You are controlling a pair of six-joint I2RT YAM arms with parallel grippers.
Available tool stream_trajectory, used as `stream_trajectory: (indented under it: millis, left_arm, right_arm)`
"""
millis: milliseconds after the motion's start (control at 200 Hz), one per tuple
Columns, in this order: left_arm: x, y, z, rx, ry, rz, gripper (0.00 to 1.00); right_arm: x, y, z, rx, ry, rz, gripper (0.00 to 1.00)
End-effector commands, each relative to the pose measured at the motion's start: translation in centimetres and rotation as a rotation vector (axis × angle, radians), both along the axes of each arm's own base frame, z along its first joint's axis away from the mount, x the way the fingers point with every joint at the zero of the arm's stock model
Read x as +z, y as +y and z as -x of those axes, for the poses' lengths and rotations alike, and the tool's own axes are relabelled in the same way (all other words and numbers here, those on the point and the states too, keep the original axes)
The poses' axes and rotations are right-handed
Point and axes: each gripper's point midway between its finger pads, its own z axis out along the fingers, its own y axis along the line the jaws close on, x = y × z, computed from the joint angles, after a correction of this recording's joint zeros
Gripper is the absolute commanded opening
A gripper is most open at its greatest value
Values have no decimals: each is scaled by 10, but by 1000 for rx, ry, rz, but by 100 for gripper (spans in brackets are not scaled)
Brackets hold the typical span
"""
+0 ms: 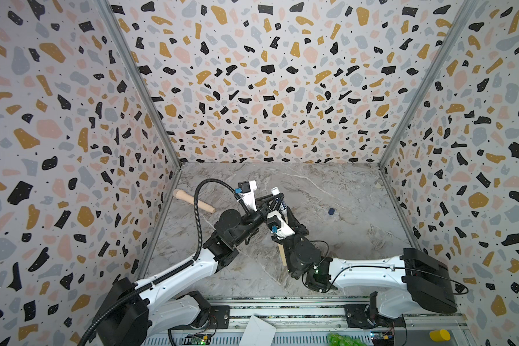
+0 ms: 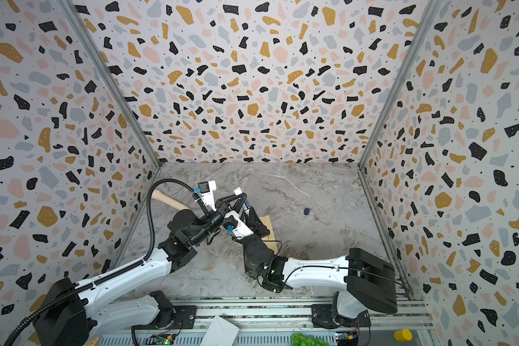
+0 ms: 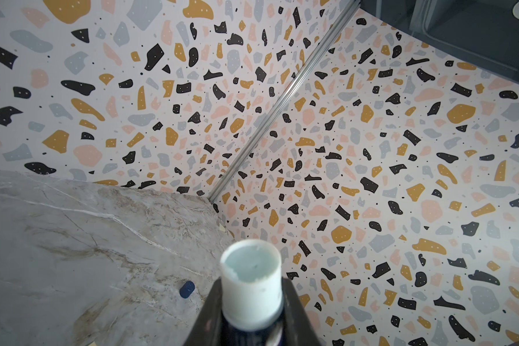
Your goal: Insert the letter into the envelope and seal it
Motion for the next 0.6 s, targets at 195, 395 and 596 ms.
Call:
stream_trajectory:
  millis: [195,395,596]
  left_arm:
    - [17,8,30,28,-417,-310,0]
    - [14,19,47,99,-691,-415,0]
    - [10,15,59,85,-825,-467,0]
  right_arm:
    - [12,-33,41,546,218,-290,75]
    - [8,-63,61,655,223,-338,78]
    - [-5,-68,66,668,261,-316,79]
